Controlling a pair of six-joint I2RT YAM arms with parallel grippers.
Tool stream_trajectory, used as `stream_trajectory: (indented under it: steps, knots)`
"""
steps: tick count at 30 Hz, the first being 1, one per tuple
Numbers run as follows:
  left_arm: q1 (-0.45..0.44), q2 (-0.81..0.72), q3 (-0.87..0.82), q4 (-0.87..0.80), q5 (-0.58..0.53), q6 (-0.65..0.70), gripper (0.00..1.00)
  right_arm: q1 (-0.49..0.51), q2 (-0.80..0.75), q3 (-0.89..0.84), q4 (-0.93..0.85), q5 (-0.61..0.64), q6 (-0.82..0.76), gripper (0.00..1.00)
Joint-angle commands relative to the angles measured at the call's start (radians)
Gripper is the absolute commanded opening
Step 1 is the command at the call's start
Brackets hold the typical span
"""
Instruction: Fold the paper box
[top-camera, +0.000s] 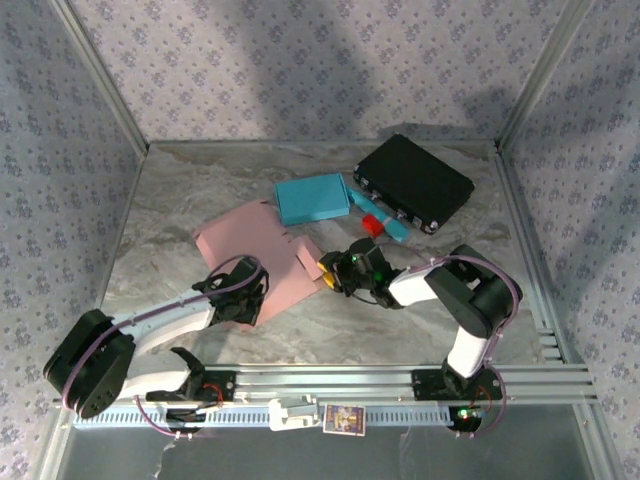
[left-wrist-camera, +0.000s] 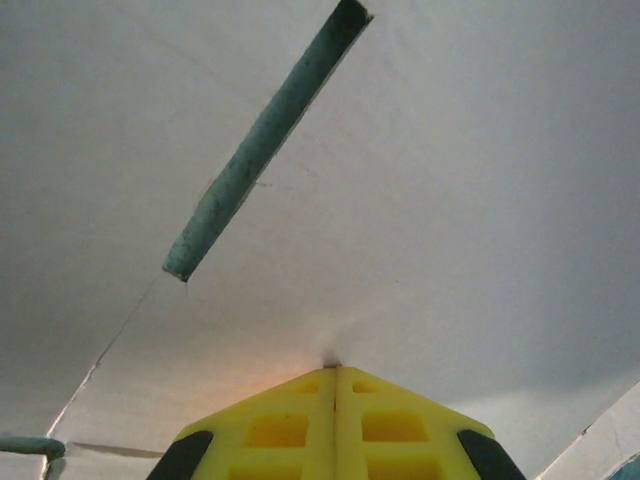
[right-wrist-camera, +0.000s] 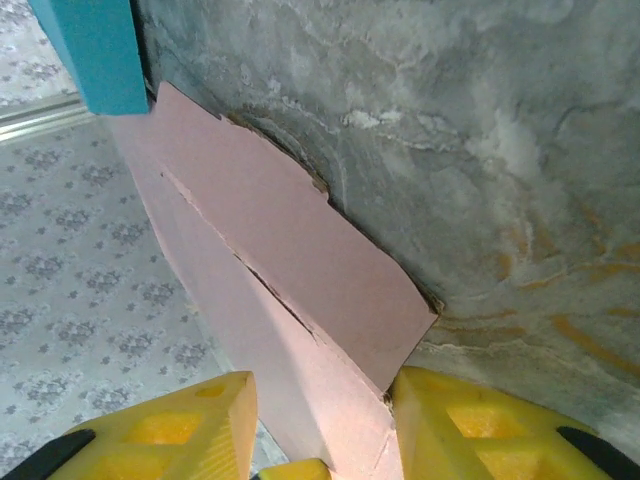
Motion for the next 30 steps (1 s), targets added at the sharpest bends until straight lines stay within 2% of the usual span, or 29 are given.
stream_trajectory:
  steps: [1, 9, 14, 16, 18, 21, 23, 26, 28, 30]
  knots:
    - [-0.007, 0.013, -0.003, -0.054, 0.012, -0.032, 0.04, 0.014, 0.045, -0.022, 0.075, 0.042, 0.038, 0.40]
    - [-0.007, -0.017, -0.010, -0.077, 0.005, -0.027, 0.04, 0.028, 0.066, -0.022, 0.101, 0.066, 0.044, 0.23]
    - [-0.006, -0.039, -0.002, -0.107, -0.007, -0.011, 0.03, 0.030, 0.059, -0.016, 0.068, 0.084, 0.033, 0.08]
    - [-0.004, -0.062, 0.009, -0.129, -0.021, 0.007, 0.07, 0.032, 0.053, -0.013, 0.063, 0.090, 0.037, 0.02]
    - [-0.001, -0.092, 0.033, -0.164, -0.035, 0.041, 0.16, 0.036, 0.035, -0.007, 0.034, 0.097, 0.041, 0.00]
    - [0.000, -0.147, 0.113, -0.271, -0.062, 0.162, 0.31, 0.042, -0.014, 0.016, -0.050, 0.108, 0.061, 0.00]
    - [0.000, -0.178, 0.192, -0.363, -0.081, 0.307, 0.38, 0.048, -0.056, 0.048, -0.142, 0.110, 0.091, 0.00]
    - [-0.009, -0.177, 0.320, -0.484, -0.104, 0.608, 0.42, 0.059, -0.119, 0.106, -0.307, 0.106, 0.139, 0.00]
    - [-0.047, -0.158, 0.408, -0.577, -0.154, 0.798, 0.42, 0.062, -0.142, 0.149, -0.369, 0.102, 0.157, 0.00]
    - [-0.084, -0.155, 0.456, -0.631, -0.196, 0.929, 0.43, 0.057, -0.153, 0.202, -0.435, 0.082, 0.169, 0.00]
